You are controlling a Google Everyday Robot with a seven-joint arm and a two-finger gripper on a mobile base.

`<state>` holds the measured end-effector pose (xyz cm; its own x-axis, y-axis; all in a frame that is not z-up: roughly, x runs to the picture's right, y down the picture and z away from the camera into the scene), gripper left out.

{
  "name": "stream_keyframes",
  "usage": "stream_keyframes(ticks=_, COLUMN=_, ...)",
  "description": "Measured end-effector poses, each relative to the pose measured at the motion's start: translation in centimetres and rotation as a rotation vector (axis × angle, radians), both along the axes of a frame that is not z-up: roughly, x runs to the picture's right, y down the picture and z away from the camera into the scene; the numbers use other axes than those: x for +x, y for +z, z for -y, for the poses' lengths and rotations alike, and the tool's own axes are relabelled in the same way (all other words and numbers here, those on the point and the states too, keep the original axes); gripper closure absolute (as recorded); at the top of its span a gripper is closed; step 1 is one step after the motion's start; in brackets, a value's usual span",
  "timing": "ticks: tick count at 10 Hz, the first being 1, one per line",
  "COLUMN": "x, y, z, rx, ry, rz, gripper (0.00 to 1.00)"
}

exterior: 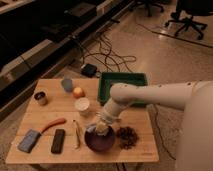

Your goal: Wipe purple bowl with towel

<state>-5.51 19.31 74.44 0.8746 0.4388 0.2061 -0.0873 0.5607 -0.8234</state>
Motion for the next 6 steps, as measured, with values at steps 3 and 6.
stream_keyframes(ticks=3, x=-3.8, y=-0.4, z=-0.6, rx=-0.011, ry=-0.064, rz=0.063, gripper=1.0)
stream_keyframes(ticks=6, x=-5.0, y=-2.3, z=-2.7, rx=-0.031, ry=-0.119, rz=0.095, gripper=1.0)
